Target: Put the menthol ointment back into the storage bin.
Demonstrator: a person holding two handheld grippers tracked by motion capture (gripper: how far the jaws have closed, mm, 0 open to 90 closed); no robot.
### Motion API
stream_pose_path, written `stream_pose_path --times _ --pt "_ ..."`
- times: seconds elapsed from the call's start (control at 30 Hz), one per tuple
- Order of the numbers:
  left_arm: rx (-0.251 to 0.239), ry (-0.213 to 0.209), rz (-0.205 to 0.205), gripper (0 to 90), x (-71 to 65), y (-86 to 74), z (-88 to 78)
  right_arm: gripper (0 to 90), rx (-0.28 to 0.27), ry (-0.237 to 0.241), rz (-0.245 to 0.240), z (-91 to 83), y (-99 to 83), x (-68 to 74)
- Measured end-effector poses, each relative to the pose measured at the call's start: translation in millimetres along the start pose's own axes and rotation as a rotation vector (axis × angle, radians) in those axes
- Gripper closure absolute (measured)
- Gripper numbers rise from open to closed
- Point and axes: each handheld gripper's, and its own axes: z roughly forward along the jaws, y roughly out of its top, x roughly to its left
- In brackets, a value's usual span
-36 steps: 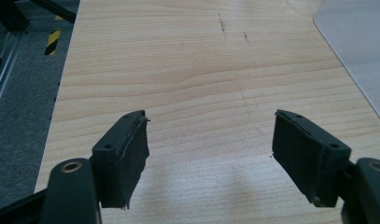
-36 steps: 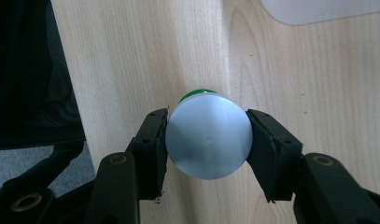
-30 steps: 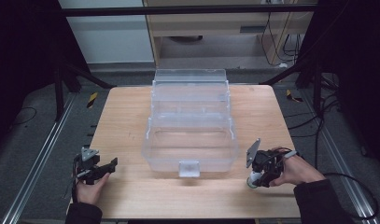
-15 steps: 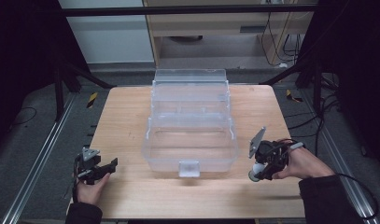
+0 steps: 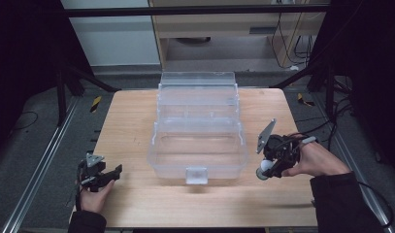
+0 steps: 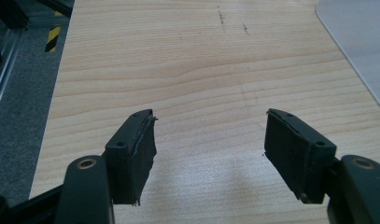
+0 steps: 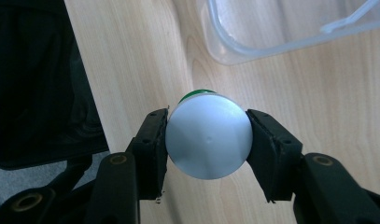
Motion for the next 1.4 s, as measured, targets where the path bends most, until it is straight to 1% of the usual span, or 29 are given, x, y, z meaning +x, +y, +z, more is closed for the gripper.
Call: stream_pose_path --times 0.23,0.47,0.53,0.6,0.73,0.77,0.8,0.83,0.97,1.1,1.17,1.2,1.27,1.4 --pt "0.0 0.0 0.0 33.0 0.3 0.1 0.1 50.5 0.0 -0.004 -0.009 -14.8 15.5 -4.8" --pt "-0.001 0.0 -0.001 33.0 0.5 0.3 -0.1 50.5 -0.023 -0.014 -0.022 -26.2 30.3 -10.6" --pt "0.0 0.0 -0.002 33.1 0.5 0.3 0.0 50.5 -0.023 -0.012 -0.017 -27.8 32.0 -11.1" --pt "-0.001 0.0 -0.001 33.0 0.5 0.4 0.0 50.5 -0.037 -0.016 -0.022 -33.5 40.3 -14.2" --pt "-0.002 -0.001 0.0 33.0 0.5 0.5 -0.1 50.5 -0.046 -0.021 -0.031 -36.2 49.5 -18.1" --pt "-0.002 -0.001 0.0 33.0 0.5 0.5 -0.1 50.5 -0.046 -0.021 -0.031 -36.2 49.5 -18.1" --pt "-0.003 -0.002 0.0 33.0 0.6 0.6 -0.1 50.5 -0.051 -0.018 -0.034 -34.6 54.4 -20.9" --pt "-0.002 -0.002 0.0 33.0 0.6 0.6 -0.1 50.5 -0.049 -0.016 -0.031 -33.5 56.1 -21.6" --pt "-0.003 -0.002 0.0 33.0 0.7 0.7 -0.1 50.5 -0.039 -0.015 -0.043 -25.5 63.5 -27.0" --pt "-0.001 -0.003 0.001 33.0 0.8 0.8 0.0 50.5 -0.042 -0.011 -0.047 -16.7 69.5 -32.4" --pt "-0.002 -0.003 0.001 33.0 0.8 0.7 0.0 50.5 -0.044 -0.01 -0.047 -13.7 71.1 -34.2" --pt "-0.003 -0.003 0.001 33.0 0.9 0.8 0.0 50.4 -0.038 -0.022 -0.048 -8.4 73.8 -36.2" --pt "-0.001 -0.004 0.003 33.0 0.9 0.9 0.1 50.5 -0.032 -0.019 -0.051 -4.3 76.4 -38.3" --pt "-0.005 -0.004 0.002 33.0 0.8 1.0 -0.1 50.5 -0.044 -0.009 -0.042 5.9 81.8 -43.2"
